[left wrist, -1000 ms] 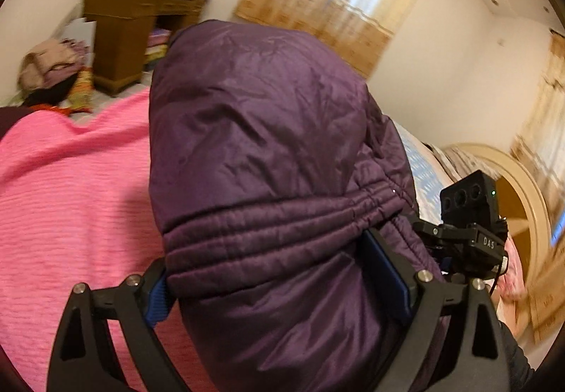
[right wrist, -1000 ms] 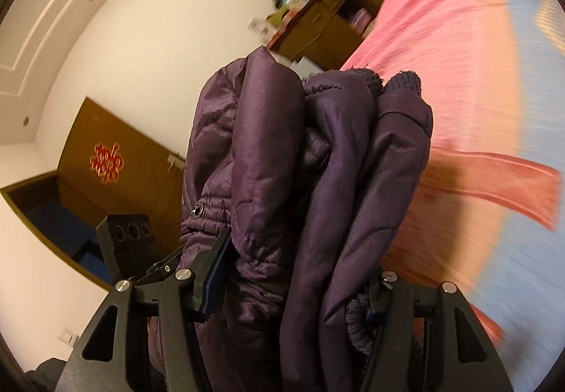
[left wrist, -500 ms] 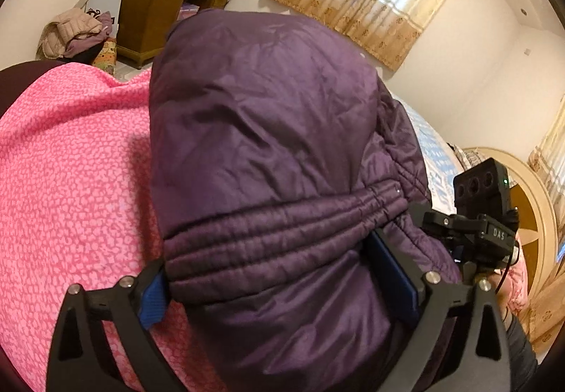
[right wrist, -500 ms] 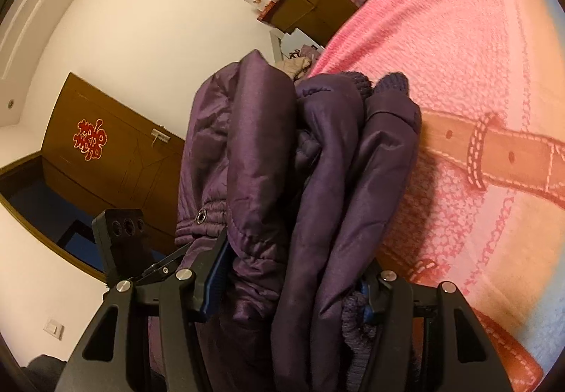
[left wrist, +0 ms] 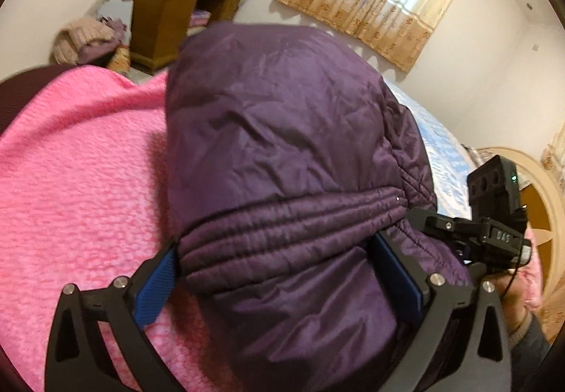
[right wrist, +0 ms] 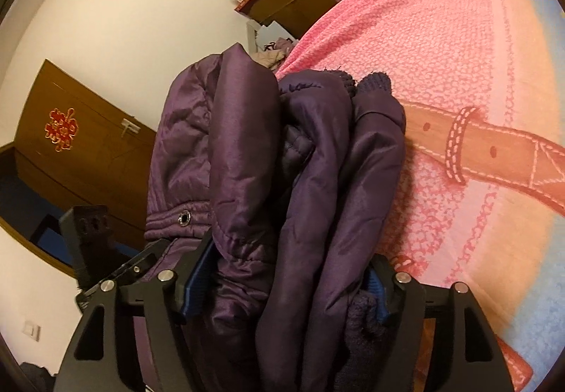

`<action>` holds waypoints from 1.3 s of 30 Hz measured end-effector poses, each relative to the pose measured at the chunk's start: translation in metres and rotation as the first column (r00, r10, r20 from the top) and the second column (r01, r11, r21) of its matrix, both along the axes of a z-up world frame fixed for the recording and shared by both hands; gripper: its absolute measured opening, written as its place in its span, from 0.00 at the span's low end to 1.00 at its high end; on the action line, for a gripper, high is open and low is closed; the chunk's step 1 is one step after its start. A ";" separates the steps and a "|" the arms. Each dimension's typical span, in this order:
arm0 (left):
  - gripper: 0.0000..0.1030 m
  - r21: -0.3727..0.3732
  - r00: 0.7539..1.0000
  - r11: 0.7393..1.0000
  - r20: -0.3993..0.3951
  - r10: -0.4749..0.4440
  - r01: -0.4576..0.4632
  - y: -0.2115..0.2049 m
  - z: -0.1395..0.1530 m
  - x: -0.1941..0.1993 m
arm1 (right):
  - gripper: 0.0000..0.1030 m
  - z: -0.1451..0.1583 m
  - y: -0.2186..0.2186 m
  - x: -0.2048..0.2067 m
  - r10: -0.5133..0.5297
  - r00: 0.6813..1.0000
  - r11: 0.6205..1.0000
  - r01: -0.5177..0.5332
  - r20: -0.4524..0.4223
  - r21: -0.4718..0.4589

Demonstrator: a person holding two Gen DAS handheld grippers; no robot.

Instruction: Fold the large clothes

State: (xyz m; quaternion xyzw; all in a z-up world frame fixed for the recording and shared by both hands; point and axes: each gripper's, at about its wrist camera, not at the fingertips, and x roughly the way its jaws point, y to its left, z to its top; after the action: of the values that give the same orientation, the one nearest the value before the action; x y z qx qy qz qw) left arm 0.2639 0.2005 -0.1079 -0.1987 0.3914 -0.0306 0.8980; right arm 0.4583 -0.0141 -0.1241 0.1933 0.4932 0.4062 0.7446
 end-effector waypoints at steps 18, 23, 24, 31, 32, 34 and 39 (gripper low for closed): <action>1.00 0.258 0.999 0.966 0.053 0.002 -0.016 -0.016 0.011 -0.025 | 0.84 0.014 -0.002 -0.017 -0.106 0.993 0.992 0.110 0.051 -0.069; 1.00 0.381 0.989 0.922 0.147 0.022 -0.077 -0.024 0.044 -0.059 | 0.86 0.065 -0.008 -0.055 -0.161 0.963 0.970 0.195 0.216 -0.147; 1.00 0.392 0.985 0.916 0.173 0.016 -0.084 -0.026 0.052 -0.067 | 0.86 0.078 -0.010 -0.067 -0.172 0.947 0.962 0.220 0.271 -0.162; 1.00 0.420 0.953 0.896 0.303 0.014 -0.147 -0.029 0.094 -0.119 | 0.86 0.144 -0.023 -0.173 -0.265 0.774 0.864 0.456 0.575 -0.216; 1.00 0.425 0.952 0.892 0.305 0.020 -0.155 -0.030 0.097 -0.124 | 0.86 0.148 -0.026 -0.183 -0.273 0.757 0.855 0.473 0.593 -0.211; 1.00 0.417 0.949 0.896 0.316 0.016 -0.154 -0.032 0.102 -0.132 | 0.86 0.160 -0.028 -0.206 -0.266 0.728 0.860 0.475 0.631 -0.185; 1.00 0.396 0.938 0.906 0.346 0.004 -0.150 -0.044 0.114 -0.143 | 0.86 0.185 -0.024 -0.237 -0.244 0.685 0.866 0.472 0.686 -0.163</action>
State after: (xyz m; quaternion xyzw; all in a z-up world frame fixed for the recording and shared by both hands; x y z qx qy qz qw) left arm 0.1211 0.1566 0.0065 -0.0098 0.2209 0.0561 0.9736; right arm 0.2218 -0.0378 0.0604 0.0094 0.2186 0.2037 0.9543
